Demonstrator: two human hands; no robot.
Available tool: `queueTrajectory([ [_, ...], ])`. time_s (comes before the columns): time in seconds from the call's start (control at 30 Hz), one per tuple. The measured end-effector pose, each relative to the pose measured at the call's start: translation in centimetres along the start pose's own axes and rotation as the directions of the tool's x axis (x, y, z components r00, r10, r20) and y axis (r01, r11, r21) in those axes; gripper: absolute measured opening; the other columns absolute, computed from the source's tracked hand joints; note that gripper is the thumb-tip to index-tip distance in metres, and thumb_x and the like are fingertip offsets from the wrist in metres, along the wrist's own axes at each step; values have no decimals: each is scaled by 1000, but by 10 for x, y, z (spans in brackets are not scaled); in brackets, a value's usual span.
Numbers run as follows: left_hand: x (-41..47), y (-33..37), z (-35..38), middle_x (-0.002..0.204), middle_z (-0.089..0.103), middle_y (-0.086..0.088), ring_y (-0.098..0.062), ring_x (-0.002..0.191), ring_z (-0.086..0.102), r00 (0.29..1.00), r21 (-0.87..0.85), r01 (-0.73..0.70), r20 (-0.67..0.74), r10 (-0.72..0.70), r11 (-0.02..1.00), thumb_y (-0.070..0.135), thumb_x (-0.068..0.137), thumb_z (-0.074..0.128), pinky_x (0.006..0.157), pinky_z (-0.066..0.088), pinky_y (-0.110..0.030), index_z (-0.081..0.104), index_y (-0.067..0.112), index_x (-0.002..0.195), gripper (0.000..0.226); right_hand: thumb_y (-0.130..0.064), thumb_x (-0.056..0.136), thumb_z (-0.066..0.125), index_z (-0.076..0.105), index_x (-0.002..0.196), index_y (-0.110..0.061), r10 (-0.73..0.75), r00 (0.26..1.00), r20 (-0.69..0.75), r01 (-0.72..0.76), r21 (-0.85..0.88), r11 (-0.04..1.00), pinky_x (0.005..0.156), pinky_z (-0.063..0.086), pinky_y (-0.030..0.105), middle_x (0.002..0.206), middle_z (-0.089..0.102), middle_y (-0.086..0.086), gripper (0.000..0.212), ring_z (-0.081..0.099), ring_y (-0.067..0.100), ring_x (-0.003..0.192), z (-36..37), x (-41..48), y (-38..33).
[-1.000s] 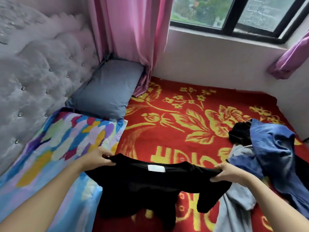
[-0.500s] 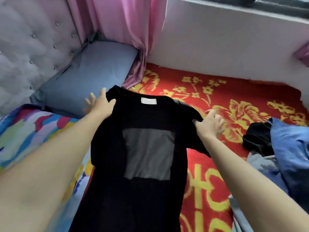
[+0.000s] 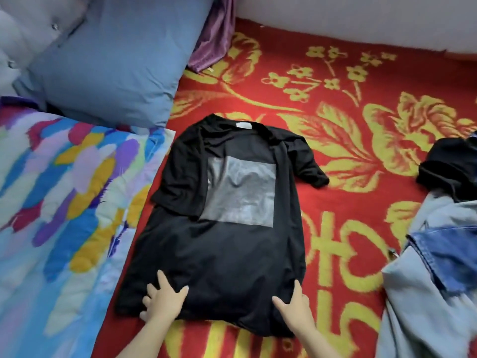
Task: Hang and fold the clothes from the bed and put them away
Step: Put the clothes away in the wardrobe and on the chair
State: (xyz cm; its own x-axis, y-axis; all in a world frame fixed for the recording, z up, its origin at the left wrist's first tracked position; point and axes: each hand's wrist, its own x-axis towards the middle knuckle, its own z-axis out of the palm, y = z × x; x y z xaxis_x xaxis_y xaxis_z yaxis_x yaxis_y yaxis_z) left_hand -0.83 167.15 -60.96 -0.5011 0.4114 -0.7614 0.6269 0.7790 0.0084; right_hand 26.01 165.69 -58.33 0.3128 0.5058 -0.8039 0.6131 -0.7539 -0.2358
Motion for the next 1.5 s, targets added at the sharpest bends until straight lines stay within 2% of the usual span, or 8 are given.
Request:
queueTrajectory([
  [0.27, 19, -20, -9, 156, 9, -14, -34, 140, 13, 970, 10, -43, -240, 44, 999, 43, 94, 47, 108, 24, -49, 13, 20, 150, 69, -34, 90, 59, 7, 149, -10, 110, 980, -164, -86, 146, 986, 103, 36, 46, 144, 30, 18, 83, 44, 36, 124, 5, 15, -2],
  [0.4, 34, -31, -12, 157, 7, -12, -33, 141, 13, 965, -31, -51, -260, 41, 998, 37, 97, 45, 109, 23, -50, 11, 20, 151, 66, -26, 89, 59, 31, 136, -5, 133, 969, -207, -112, 108, 988, 103, 36, 50, 132, 47, 17, 58, 49, 34, 119, 8, 26, 1],
  [0.53, 46, -45, -14, 152, 22, -14, -36, 135, 23, 940, -35, -34, -341, 20, 999, 31, 97, 45, 104, 27, -51, 19, 17, 148, 59, -12, 89, 51, 33, 129, -7, 127, 965, -230, -106, 104, 989, 99, 39, 48, 115, 60, 15, 44, 56, 34, 106, 16, 32, 11],
  [0.9, 51, -75, -21, 121, 54, -23, -35, 119, 36, 922, -83, -16, -388, -17, 996, 21, 91, 48, 94, 31, -44, 57, 3, 113, 30, 6, 82, 32, 45, 99, -4, 90, 944, -319, -39, 163, 986, 63, 37, 33, 98, 56, 16, 23, 48, 30, 77, 19, 17, 29],
  [1.03, 45, -87, -22, 108, 61, -27, -43, 102, 54, 905, -396, -188, -426, 1, 899, 10, 91, 49, 76, 38, -39, 58, -4, 105, 22, 5, 83, 35, 53, 114, -4, 114, 908, -404, -48, 169, 984, 67, 35, 33, 110, 59, 19, 36, 45, 30, 80, 5, 3, 42],
  [1.17, 32, -103, -21, 99, 64, -22, -35, 87, 56, 882, -572, -223, -463, -86, 789, 12, 87, 60, 73, 39, -35, 60, 4, 91, 10, 5, 82, 36, 51, 96, -8, 118, 878, -465, -46, 162, 986, 66, 37, 34, 100, 58, 20, 24, 46, 33, 78, -6, -15, 61],
  [1.37, 6, -157, -4, 96, 64, -21, -34, 82, 54, 895, -559, -167, -432, -113, 812, 15, 85, 66, 71, 40, -36, 60, 5, 92, 13, -1, 84, 43, 55, 117, -3, 200, 878, -434, -188, 70, 980, 78, 41, 37, 114, 59, 23, 35, 56, 40, 103, -1, -37, 104],
  [1.5, -19, -199, 24, 93, 63, -22, -35, 80, 52, 939, -409, -44, -329, -103, 912, 17, 90, 60, 73, 41, -39, 57, 6, 89, 12, -5, 88, 42, 57, 118, -6, 235, 914, -330, -313, -207, 927, 83, 45, 36, 118, 61, 17, 34, 57, 34, 108, 22, -53, 143],
])
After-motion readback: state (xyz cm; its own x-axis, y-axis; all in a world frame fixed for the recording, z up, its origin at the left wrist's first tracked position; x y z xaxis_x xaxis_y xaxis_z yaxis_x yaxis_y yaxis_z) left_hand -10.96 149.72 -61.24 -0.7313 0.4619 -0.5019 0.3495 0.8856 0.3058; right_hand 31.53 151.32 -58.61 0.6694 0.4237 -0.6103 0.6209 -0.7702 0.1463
